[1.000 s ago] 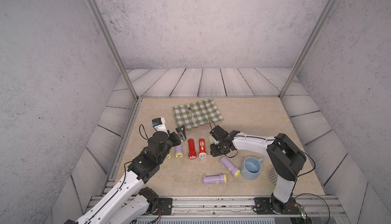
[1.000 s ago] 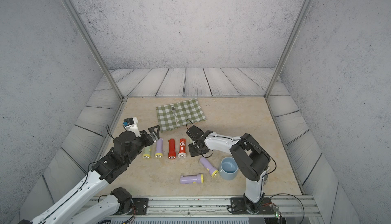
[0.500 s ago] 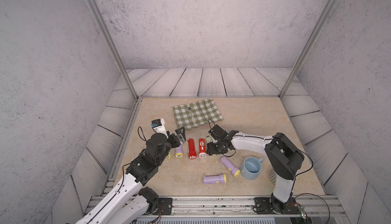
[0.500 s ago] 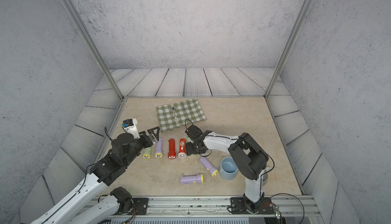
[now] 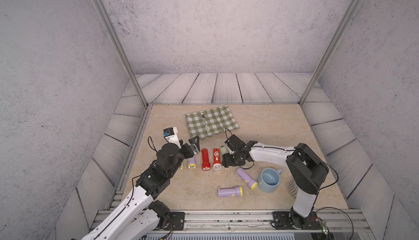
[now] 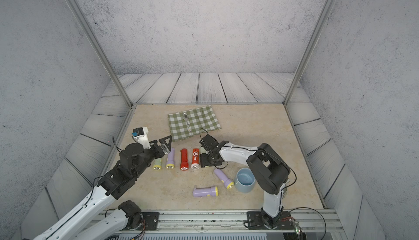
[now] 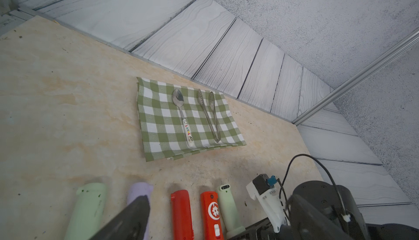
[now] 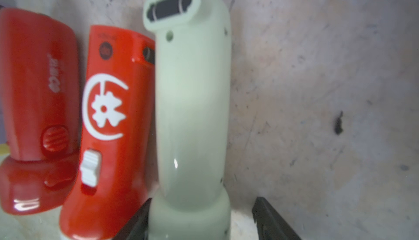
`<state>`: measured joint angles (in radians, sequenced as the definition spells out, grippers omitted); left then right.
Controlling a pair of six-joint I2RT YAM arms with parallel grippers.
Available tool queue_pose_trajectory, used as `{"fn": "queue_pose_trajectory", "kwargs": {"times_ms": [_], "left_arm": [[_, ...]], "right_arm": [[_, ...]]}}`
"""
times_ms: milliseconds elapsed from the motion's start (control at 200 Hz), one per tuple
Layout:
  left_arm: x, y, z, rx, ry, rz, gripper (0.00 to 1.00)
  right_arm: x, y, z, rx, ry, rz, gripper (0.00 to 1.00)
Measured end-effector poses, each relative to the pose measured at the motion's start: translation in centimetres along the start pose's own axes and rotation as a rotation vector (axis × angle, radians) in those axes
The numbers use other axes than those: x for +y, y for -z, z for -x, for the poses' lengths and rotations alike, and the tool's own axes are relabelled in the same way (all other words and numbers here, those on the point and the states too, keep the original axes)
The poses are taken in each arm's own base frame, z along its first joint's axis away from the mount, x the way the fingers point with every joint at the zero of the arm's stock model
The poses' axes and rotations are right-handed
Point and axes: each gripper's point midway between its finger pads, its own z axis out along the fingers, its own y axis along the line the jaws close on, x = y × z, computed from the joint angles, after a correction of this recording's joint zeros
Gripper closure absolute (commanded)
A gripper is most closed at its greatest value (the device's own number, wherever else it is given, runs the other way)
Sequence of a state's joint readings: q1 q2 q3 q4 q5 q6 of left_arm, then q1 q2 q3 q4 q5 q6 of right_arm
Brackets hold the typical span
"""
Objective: Close the plug at the bottom of the flashlight
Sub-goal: Place the flashlight at the center of the board, then pick up the flashlight from the center of the board.
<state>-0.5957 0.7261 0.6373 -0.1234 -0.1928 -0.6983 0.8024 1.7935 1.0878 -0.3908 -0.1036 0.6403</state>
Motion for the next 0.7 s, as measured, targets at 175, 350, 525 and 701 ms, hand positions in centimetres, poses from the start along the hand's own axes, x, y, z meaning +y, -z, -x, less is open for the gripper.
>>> {"fn": "queue_pose_trajectory", "kwargs": {"times_ms": [175, 350, 525, 701], "left_arm": [[0.2, 0.2, 0.3, -0.014, -0.001, 0.009, 0.02], [-0.2, 0.7, 0.6, -0.025, -0.017, -0.011, 0.02], [-1.2, 0.9, -0.1, 0.021, -0.046, -0.076, 0.06], [-2.1, 0.9, -1.5, 0.094, -0.051, -0.13, 0.06]], "right_arm": [[0.9, 3.9, 0.1, -0.066, 0.05, 0.016, 0.3], [3.0, 8.7, 0.3, -0.177, 0.167, 0.046, 0.28], [3.1, 11.0, -2.1, -0.224, 0.314, 0.018, 0.28], [0.9, 10.8, -6.9, -0.184, 0.433, -0.018, 0.28]]}}
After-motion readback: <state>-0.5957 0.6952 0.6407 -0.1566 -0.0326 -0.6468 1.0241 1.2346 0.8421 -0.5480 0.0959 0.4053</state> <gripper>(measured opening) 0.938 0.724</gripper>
